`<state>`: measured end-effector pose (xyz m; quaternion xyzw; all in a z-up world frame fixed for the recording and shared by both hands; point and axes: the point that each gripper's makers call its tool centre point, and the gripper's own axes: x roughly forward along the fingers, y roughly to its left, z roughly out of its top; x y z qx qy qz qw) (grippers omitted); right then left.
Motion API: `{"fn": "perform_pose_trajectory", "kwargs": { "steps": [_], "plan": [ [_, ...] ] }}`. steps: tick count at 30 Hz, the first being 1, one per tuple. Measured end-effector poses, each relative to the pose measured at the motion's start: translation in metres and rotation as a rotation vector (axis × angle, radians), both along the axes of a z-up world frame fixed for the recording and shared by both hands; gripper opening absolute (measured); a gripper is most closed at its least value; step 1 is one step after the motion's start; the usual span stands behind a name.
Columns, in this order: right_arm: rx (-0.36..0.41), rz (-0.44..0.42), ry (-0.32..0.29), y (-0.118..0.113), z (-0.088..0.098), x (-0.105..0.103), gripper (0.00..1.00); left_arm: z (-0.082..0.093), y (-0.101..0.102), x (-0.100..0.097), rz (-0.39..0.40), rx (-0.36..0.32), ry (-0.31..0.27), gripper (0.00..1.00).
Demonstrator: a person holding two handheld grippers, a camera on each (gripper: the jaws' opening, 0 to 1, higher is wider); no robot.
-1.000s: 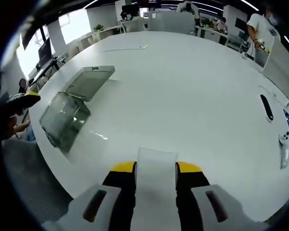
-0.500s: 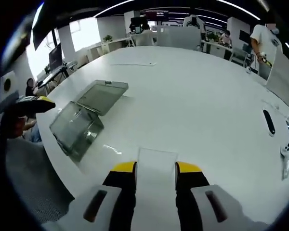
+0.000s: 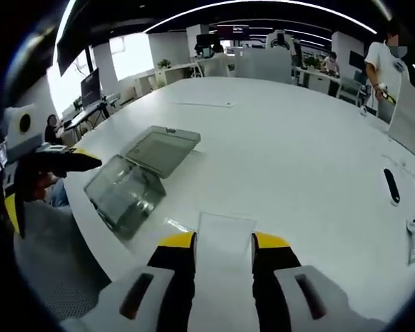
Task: Insert the divider into the dual guide fixture by aligning both edges with the guide slots and pushing it downward to the bottom, including one-sided entry, uneven engagement, binding, and posture correction.
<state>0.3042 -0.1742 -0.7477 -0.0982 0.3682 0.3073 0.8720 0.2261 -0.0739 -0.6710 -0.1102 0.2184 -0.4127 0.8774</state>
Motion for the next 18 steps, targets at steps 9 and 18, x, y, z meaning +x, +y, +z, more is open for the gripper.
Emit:
{"fn": "perform_pose_trajectory", "kwargs": {
  "steps": [9,18],
  "plan": [
    [0.028,0.036,-0.03,0.017,0.012,-0.006,0.27,0.003,0.001,0.004,0.009,-0.008,-0.001,0.84],
    [0.043,0.091,-0.061,0.035,0.023,-0.014,0.27,0.004,-0.001,0.005,0.025,-0.02,-0.004,0.84]
  ]
}}
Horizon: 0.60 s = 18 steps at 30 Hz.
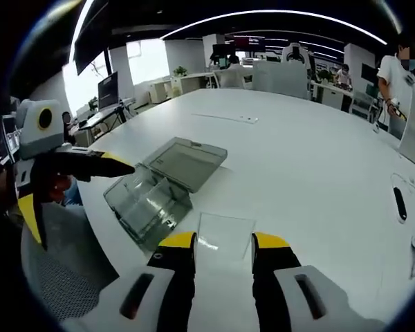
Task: Insert the divider into the dual guide fixture by aligning both edges with the guide slots and pushing it downward to the bottom, including one-sided entry, uneven engagement, binding, and posture correction.
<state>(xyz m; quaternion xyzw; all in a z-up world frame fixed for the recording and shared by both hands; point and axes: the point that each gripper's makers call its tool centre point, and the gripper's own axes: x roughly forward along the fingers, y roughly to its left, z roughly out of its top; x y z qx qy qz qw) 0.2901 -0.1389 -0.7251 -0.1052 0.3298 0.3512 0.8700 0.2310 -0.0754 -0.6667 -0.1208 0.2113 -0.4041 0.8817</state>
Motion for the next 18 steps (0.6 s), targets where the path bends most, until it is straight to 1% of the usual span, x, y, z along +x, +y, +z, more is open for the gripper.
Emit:
{"fn": "perform_pose_trajectory", "kwargs": {
  "steps": [2,4,6,8,11,13,14,16,18],
  "plan": [
    [0.006,0.011,0.003,0.005,0.003,-0.003,0.27,-0.001,-0.001,-0.001,0.0,-0.001,0.002,0.84],
    [0.025,0.021,-0.008,0.01,0.006,-0.004,0.27,-0.002,-0.001,-0.001,-0.002,-0.001,0.005,0.84],
    [0.024,0.027,-0.008,0.013,0.007,-0.005,0.27,-0.004,0.001,0.0,0.007,0.012,0.009,0.84],
    [0.023,0.031,-0.016,0.015,0.007,-0.004,0.27,-0.003,0.003,0.002,0.019,0.008,0.01,0.84],
    [0.031,0.035,-0.001,0.017,0.007,-0.005,0.27,-0.001,0.007,0.005,0.036,0.004,0.008,0.83],
    [0.036,0.039,-0.005,0.019,0.008,-0.006,0.27,0.001,0.009,0.007,0.044,-0.003,0.007,0.82],
    [0.027,0.046,-0.013,0.021,0.009,-0.006,0.27,0.002,0.01,0.008,0.049,-0.009,0.006,0.81],
    [0.029,0.046,-0.016,0.022,0.011,-0.006,0.27,0.003,0.012,0.01,0.062,-0.012,0.009,0.78],
    [0.021,0.039,-0.019,0.022,0.012,-0.006,0.27,0.003,0.014,0.012,0.079,-0.007,0.001,0.75]
  ]
}}
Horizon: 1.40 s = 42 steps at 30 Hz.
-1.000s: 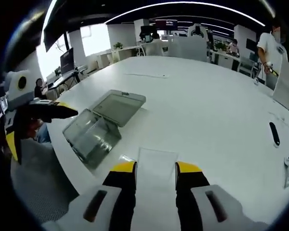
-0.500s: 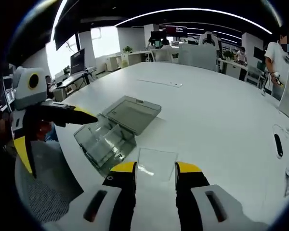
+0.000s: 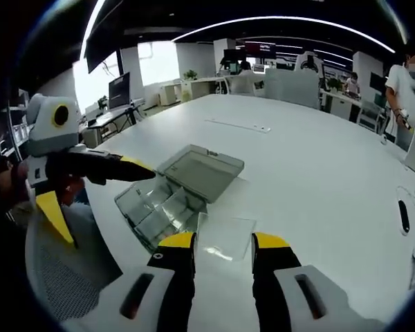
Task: Insert the divider into the dual guide fixture by aligning both edges with the guide slots and pushing it downward to the bottom, including one-sided entry, uneven engagement, binding, and posture correction.
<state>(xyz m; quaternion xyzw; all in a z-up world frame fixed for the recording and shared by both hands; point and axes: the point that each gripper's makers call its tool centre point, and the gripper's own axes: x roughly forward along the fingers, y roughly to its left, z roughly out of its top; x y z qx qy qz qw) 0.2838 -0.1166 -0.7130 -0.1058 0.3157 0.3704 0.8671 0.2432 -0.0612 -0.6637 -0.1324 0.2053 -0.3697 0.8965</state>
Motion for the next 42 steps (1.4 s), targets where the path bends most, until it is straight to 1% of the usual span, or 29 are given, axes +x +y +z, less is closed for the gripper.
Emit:
{"fn": "perform_pose_trajectory", "kwargs": {
  "steps": [1,3,5,7,10,12,15,16,18,19,22,25,28,31,34,36,38,40,42],
  "plan": [
    [-0.002,0.017,-0.009,0.002,0.001,-0.001,0.27,0.0,0.001,0.0,0.004,0.003,-0.005,0.74],
    [0.012,0.018,-0.012,0.004,0.004,-0.001,0.27,0.0,0.0,0.001,0.007,0.0,-0.003,0.71],
    [0.006,0.023,-0.016,0.005,0.004,-0.002,0.27,0.001,-0.001,0.001,0.007,-0.006,-0.003,0.69],
    [0.005,0.025,-0.019,0.005,0.005,-0.002,0.27,0.003,-0.001,0.002,0.015,-0.009,-0.006,0.66],
    [0.005,0.023,-0.02,0.005,0.006,-0.004,0.27,0.007,-0.001,0.004,0.039,-0.029,-0.014,0.58],
    [0.01,0.031,-0.022,0.007,0.007,-0.006,0.27,0.008,0.0,0.005,0.046,-0.031,-0.016,0.55],
    [0.018,0.037,-0.026,0.009,0.008,-0.009,0.27,0.005,-0.001,0.006,0.053,-0.023,0.003,0.51],
    [0.019,0.041,-0.023,0.01,0.008,-0.011,0.27,0.003,-0.001,0.006,0.053,-0.019,0.01,0.5],
    [0.031,0.05,-0.022,0.013,0.007,-0.013,0.27,0.004,-0.002,0.006,0.054,-0.021,0.004,0.48],
    [0.024,0.054,-0.019,0.013,0.006,-0.015,0.27,0.005,-0.003,0.007,0.054,-0.021,0.005,0.48],
    [0.034,0.056,-0.026,0.015,0.009,-0.017,0.27,0.006,-0.004,0.007,0.049,-0.016,0.005,0.46],
    [0.021,0.071,-0.035,0.018,0.01,-0.019,0.27,0.005,-0.004,0.007,0.042,-0.008,0.008,0.42],
    [0.03,0.085,-0.039,0.023,0.014,-0.021,0.28,0.003,-0.003,0.006,0.037,0.008,0.012,0.39],
    [0.027,0.097,-0.046,0.027,0.016,-0.023,0.27,0.004,-0.002,0.007,0.044,0.007,0.009,0.37],
    [0.03,0.103,-0.053,0.03,0.017,-0.024,0.27,0.003,0.0,0.007,0.052,0.006,0.018,0.35],
    [0.035,0.109,-0.053,0.032,0.018,-0.026,0.27,0.001,0.001,0.008,0.059,0.025,0.017,0.32],
    [0.037,0.112,-0.054,0.034,0.019,-0.027,0.27,0.0,0.003,0.009,0.068,0.027,0.013,0.28],
    [0.041,0.116,-0.057,0.035,0.021,-0.028,0.27,-0.001,0.003,0.009,0.068,0.021,0.027,0.28],
    [0.046,0.116,-0.058,0.036,0.021,-0.029,0.27,-0.004,0.003,0.009,0.069,0.034,0.029,0.25]
  ]
}}
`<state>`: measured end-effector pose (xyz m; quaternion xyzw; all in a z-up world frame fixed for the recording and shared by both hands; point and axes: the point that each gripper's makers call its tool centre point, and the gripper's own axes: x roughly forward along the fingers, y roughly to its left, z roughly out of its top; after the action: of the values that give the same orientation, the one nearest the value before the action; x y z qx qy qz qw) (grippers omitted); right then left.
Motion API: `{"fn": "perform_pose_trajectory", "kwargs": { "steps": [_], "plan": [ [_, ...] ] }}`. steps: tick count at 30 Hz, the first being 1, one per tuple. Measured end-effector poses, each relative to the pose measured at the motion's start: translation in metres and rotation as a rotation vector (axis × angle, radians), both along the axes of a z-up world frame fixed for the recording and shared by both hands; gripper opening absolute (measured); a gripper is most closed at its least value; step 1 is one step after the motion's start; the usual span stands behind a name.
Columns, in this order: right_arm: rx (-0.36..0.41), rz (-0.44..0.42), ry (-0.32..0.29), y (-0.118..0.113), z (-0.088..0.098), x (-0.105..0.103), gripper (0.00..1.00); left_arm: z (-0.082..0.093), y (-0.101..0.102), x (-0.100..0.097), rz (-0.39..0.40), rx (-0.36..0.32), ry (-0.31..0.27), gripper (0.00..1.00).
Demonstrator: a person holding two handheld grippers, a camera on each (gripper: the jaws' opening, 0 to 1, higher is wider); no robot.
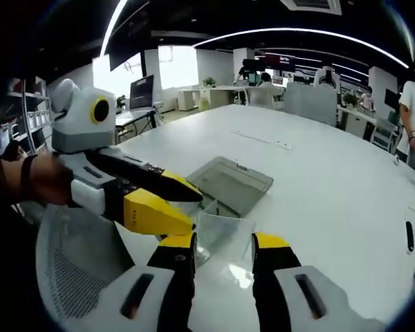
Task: Insert the divider into the dual guide fixture by aligning both edges with the guide slots and pushing it downward to the bottom, including one-sided entry, uneven engagement, binding, and posture correction.
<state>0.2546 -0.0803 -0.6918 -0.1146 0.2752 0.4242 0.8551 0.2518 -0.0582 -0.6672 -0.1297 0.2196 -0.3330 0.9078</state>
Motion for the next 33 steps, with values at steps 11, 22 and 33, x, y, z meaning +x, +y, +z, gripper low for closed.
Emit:
{"fn": "perform_pose_trajectory", "kwargs": {
  "steps": [11,22,33],
  "plan": [
    [0.009,0.01,0.002,0.005,0.002,-0.006,0.28,-0.003,0.001,0.0,0.004,-0.017,0.014,0.16],
    [-0.001,0.028,-0.004,0.009,0.005,-0.008,0.27,-0.002,0.0,-0.002,0.014,-0.062,0.041,0.08],
    [-0.012,0.054,-0.018,0.015,0.007,-0.011,0.27,-0.003,0.003,-0.002,0.025,-0.081,0.073,0.05]
  ]
}}
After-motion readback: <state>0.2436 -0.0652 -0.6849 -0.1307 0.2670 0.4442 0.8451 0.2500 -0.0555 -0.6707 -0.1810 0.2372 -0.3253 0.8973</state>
